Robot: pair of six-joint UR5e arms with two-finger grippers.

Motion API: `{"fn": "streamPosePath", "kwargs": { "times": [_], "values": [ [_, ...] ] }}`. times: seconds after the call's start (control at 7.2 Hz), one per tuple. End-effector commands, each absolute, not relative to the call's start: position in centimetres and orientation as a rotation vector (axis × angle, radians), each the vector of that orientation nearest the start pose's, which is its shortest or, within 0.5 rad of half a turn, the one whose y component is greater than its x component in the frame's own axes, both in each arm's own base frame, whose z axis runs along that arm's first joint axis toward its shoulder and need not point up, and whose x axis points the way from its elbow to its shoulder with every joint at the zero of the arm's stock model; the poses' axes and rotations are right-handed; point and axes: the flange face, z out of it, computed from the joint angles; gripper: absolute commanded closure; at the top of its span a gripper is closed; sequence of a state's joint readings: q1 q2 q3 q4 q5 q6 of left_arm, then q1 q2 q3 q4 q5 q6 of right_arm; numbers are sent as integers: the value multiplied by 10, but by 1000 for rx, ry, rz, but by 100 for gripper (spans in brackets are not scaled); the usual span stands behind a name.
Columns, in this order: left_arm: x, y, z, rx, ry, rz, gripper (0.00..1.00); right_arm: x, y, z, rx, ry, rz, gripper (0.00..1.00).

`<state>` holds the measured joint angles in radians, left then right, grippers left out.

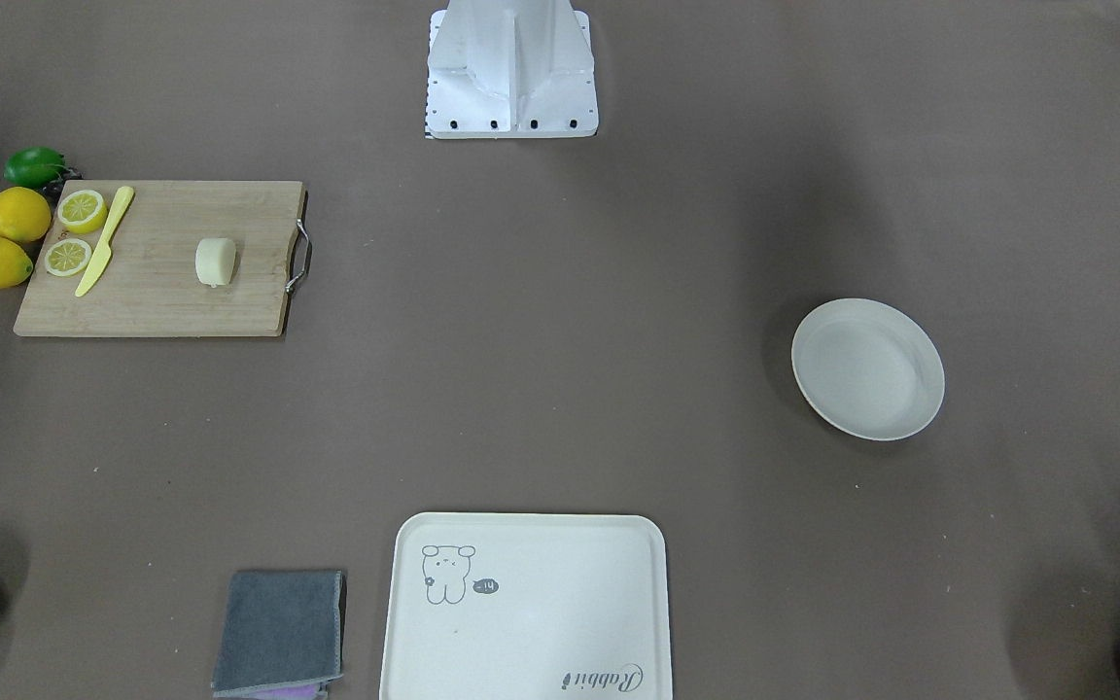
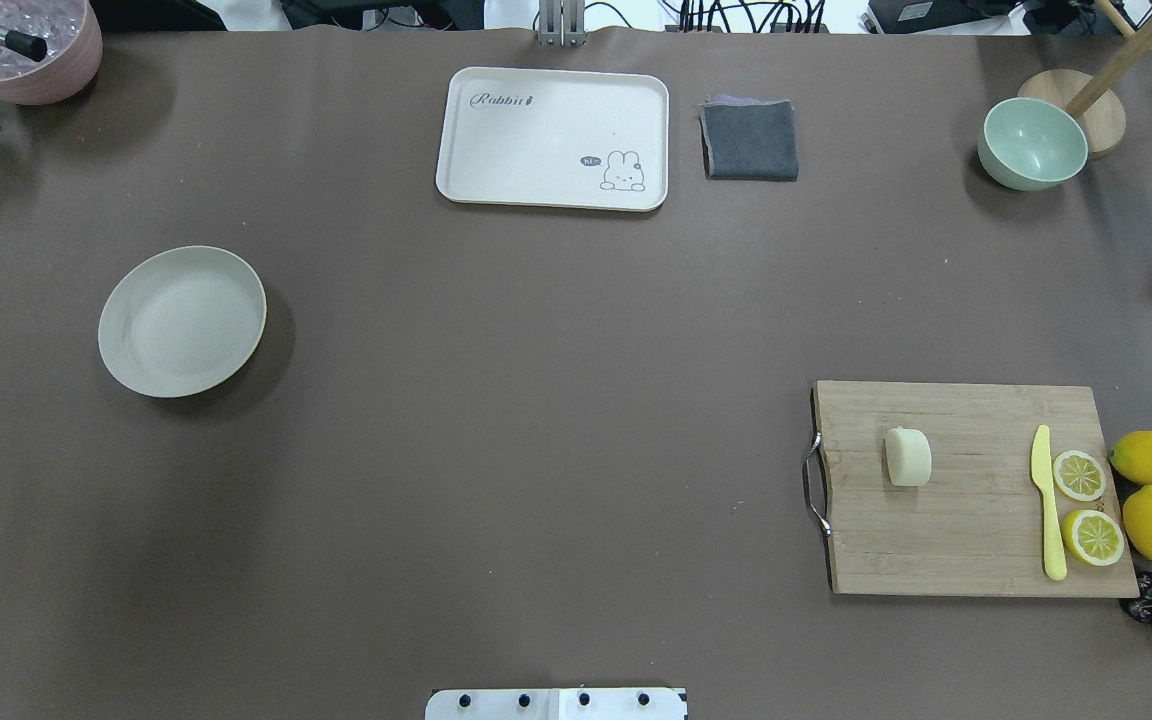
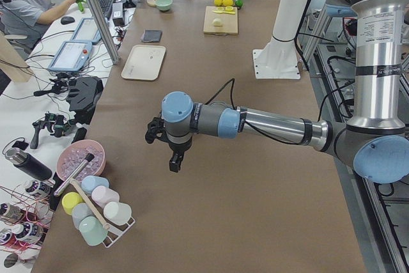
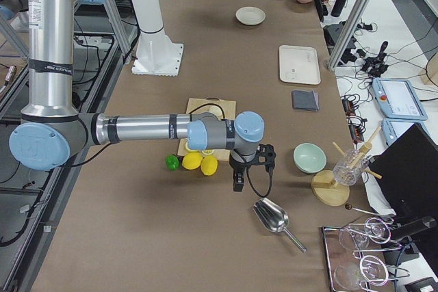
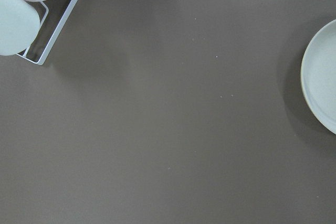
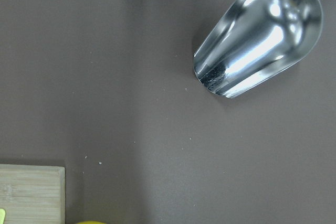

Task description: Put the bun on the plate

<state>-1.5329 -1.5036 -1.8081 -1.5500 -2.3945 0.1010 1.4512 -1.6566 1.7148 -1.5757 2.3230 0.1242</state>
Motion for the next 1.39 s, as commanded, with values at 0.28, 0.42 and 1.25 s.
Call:
{"fn": "streamPosePath", "kwargs": {
  "times": [0.28,0.42,1.25],
  "values": [
    [-39,-469,572,162,826,192,3,10,-460,638,-60,-752,-2,0],
    [-38,-469,572,161,823,193,3,12,-460,633,-50,-751,-3,0],
    [-36,-474,561,209,832,168,3,22,-462,632,-37,-747,18,0]
  ]
}}
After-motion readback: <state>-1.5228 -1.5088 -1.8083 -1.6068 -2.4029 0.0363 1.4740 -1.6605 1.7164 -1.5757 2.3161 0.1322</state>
